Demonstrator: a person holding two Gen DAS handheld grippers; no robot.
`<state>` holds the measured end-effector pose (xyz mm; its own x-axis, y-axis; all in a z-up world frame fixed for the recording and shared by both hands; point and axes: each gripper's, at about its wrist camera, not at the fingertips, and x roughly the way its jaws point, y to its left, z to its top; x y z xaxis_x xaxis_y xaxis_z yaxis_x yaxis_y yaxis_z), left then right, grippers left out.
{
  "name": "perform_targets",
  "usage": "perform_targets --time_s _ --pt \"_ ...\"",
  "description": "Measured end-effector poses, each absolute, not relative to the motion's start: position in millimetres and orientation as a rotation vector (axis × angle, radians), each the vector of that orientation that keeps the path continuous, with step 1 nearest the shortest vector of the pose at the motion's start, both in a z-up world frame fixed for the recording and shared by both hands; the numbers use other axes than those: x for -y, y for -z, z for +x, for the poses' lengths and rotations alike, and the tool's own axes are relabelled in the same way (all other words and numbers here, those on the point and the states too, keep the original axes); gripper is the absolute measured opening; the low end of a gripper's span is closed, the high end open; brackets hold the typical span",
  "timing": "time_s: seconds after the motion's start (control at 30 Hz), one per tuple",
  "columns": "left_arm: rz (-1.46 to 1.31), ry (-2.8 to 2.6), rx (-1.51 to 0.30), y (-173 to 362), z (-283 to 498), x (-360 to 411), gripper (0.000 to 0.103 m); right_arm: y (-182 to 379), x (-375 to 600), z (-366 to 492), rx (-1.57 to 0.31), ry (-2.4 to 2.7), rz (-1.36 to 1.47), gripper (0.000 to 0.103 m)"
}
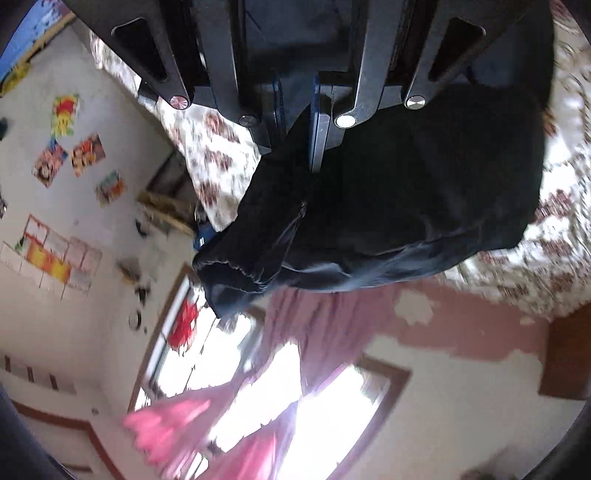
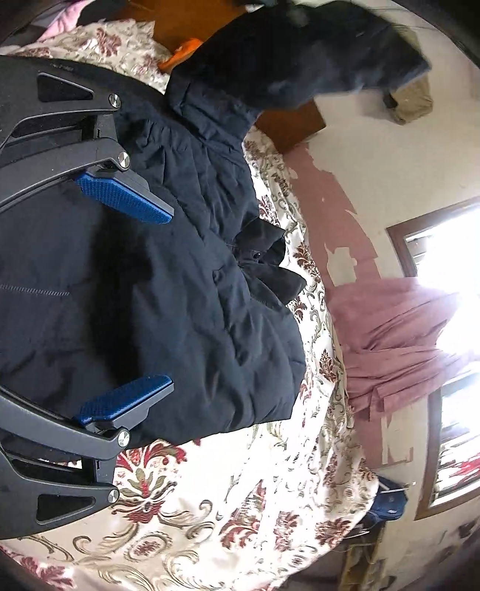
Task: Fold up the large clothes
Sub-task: 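Lay the sleeve across the jacket body and open the left gripper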
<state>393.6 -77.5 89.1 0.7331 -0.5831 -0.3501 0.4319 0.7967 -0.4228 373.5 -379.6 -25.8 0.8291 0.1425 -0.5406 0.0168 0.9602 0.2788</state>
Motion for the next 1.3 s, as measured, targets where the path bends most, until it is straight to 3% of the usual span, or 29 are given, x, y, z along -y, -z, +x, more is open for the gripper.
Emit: perform_targets --time_s 0.07,0.2,0.27,0.3,0.37,0.63,0.83,0.93,1.0,1.07,1.1,1.13,1.3 --pt "-0.301 0.599 -0.553 -65 396 92 0.012 33 386 372 -0.597 -0.076 0.293 0.08" --pt "-0.298 0.728 -0.712 -22 408 110 0.029 48 398 369 -0.62 -0.077 0.33 0.08" --pt "-0.328 0.776 -0.764 -2 411 113 0.049 54 407 368 -0.63 -0.074 0.367 0.08" --pt "-0.35 0.788 -0.778 2 410 112 0.073 56 409 367 -0.634 -0.07 0.377 0.08" --pt "-0.419 0.794 -0.776 12 408 106 0.086 60 415 366 -0.637 -0.074 0.408 0.08" --pt "-0.316 0.628 -0.782 15 400 83 0.087 66 418 353 -0.64 -0.219 0.549 0.08" --pt "-0.271 0.324 -0.764 20 396 2 0.087 73 382 374 -0.758 -0.201 0.395 0.077" --pt "-0.282 0.204 -0.77 20 397 -40 0.088 82 377 388 -0.809 -0.207 0.444 0.059" --pt "-0.287 0.157 -0.777 22 398 -63 0.088 87 373 393 -0.828 -0.209 0.483 0.036" --pt "-0.28 0.105 -0.786 23 401 -84 0.088 87 368 393 -0.838 -0.189 0.48 0.027" --pt "-0.276 0.091 -0.79 25 404 -89 0.088 85 366 393 -0.837 -0.178 0.472 0.012" --pt "-0.268 0.077 -0.795 25 406 -97 0.088 82 365 392 -0.832 -0.171 0.458 0.006" --pt "-0.259 0.074 -0.78 21 414 -101 0.088 27 358 380 -0.695 -0.133 0.296 0.004"
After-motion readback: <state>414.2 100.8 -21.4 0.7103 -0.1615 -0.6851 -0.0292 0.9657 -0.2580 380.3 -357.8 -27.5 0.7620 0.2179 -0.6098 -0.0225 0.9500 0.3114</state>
